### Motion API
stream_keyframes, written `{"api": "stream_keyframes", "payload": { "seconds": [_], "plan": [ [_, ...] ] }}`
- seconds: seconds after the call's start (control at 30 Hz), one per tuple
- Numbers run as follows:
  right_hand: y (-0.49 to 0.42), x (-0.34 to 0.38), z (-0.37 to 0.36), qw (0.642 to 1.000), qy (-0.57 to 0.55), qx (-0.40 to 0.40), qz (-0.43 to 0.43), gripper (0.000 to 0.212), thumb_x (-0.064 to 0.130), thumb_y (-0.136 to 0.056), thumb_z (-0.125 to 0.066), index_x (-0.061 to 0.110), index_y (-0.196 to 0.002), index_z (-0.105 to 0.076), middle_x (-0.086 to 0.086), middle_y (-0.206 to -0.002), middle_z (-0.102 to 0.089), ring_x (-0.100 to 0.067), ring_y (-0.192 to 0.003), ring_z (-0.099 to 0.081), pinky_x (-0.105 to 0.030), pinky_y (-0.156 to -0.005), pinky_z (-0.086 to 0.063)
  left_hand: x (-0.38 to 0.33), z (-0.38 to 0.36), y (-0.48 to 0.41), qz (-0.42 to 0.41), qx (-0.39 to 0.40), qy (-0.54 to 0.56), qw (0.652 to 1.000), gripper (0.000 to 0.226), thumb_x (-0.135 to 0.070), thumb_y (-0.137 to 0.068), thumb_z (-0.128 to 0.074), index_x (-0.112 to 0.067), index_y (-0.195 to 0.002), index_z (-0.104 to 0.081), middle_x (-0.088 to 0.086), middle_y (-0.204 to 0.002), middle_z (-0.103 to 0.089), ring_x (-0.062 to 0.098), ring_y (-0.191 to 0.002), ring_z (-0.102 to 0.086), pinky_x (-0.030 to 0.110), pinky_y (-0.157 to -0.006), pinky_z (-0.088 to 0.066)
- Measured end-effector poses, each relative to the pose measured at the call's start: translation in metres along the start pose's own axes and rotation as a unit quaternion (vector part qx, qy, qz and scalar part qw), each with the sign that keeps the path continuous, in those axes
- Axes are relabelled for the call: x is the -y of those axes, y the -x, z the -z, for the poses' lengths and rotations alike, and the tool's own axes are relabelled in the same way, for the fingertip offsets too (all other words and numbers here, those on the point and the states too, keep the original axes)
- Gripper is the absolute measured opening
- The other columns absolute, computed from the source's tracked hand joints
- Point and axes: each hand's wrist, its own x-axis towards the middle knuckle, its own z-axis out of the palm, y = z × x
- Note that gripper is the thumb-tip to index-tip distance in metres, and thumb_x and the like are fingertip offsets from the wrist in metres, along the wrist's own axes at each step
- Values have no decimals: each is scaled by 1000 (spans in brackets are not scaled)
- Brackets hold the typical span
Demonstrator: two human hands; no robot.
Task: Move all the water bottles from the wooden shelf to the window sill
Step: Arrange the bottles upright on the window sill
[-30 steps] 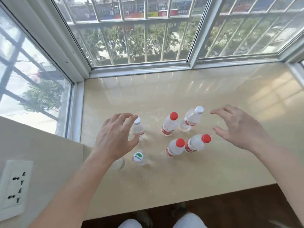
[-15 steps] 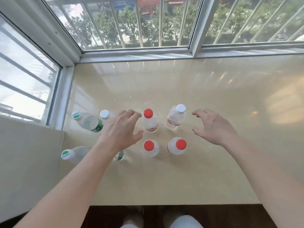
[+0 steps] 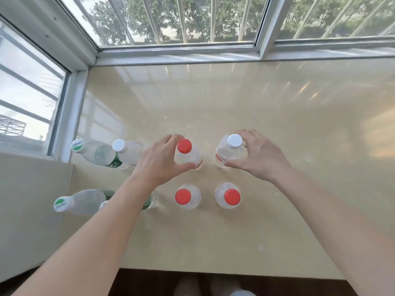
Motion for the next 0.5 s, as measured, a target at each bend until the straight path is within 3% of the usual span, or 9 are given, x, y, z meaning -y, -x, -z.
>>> {"api": "stream_keyframes", "payload": {
  "seconds": [0.17,0.33,0.5],
  "plan": [
    [-7,-6,-4,998,-48,-1,35,64,58,-66,-69,25,-119,-57,5,-108,-60,-20,-96,-58,-44,-83,-52,-1,-5,-4,-7,-5,42,999,49,-48,-73,-76,-33,-113,-52,-19,-104,-54,10,-86,-51,27,-71,-38],
    [-12,-7,-1,996,-44,30,73,64,59,-58,-61,24,-112,-60,6,-101,-61,-20,-94,-57,-44,-80,-53,0,-5,-5,-5,-3,59,998,50,-45,-71,-79,-32,-112,-53,-16,-105,-57,11,-87,-58,31,-76,-49],
    [-15,-7,-1,995,-17,44,92,50,31,-67,-77,25,-113,-60,8,-101,-59,-20,-91,-55,-42,-81,-53,3,-8,-3,-16,-7,75,997,50,-44,-68,-81,-31,-110,-56,-12,-103,-60,12,-87,-59,39,-80,-54]
  ]
}}
